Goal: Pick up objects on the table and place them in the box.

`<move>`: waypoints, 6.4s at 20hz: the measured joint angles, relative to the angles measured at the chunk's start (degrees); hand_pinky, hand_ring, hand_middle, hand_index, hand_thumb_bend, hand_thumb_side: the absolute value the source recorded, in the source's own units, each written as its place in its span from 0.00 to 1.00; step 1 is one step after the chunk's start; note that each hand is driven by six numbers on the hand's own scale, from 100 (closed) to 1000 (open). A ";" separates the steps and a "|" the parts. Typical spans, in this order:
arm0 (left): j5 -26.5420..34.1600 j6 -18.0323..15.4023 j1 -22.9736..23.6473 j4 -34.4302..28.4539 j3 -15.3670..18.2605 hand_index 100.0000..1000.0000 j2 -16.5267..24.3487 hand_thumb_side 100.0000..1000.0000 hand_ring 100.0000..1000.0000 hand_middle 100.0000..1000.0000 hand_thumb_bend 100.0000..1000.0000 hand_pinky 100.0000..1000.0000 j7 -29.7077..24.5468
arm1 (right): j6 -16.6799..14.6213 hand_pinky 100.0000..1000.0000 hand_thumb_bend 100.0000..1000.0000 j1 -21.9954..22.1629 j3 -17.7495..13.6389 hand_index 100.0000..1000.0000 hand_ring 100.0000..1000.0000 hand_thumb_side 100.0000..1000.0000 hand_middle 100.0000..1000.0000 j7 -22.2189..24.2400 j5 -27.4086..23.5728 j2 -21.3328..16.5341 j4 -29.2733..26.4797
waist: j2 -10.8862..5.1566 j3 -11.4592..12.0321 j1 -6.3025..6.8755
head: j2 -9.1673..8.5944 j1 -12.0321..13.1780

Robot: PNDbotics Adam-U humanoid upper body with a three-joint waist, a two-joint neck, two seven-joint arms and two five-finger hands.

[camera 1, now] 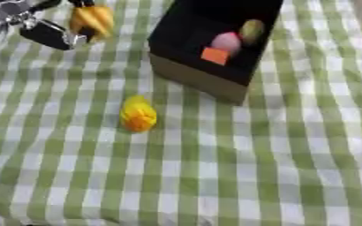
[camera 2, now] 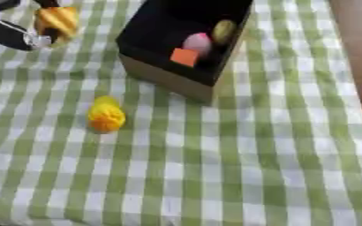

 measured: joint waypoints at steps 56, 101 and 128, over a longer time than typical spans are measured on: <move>-31.32 -1.67 -10.47 16.11 6.47 0.85 -23.39 0.52 0.81 0.76 0.32 0.83 27.86 | 0.38 0.81 0.00 -6.74 1.70 0.83 0.82 0.50 0.55 1.46 -4.16 3.43 0.00 | 1.05 -6.32 0.48 | -2.17 7.39; 4.12 -0.88 21.35 -24.34 -7.48 0.90 10.32 0.54 0.82 0.82 0.42 0.84 4.98 | -0.24 0.81 0.00 -0.88 0.33 0.82 0.83 0.49 0.54 -0.38 -1.08 0.59 0.00 | 0.89 -0.42 -1.28 | 0.03 -0.12; 3.42 -1.36 18.91 -12.71 -11.31 0.85 0.57 0.54 0.77 0.79 0.36 0.79 -0.29 | 0.46 0.82 0.00 -0.44 0.32 0.82 0.84 0.49 0.53 0.24 -0.64 1.15 0.00 | 1.59 -0.99 -1.46 | -0.50 1.34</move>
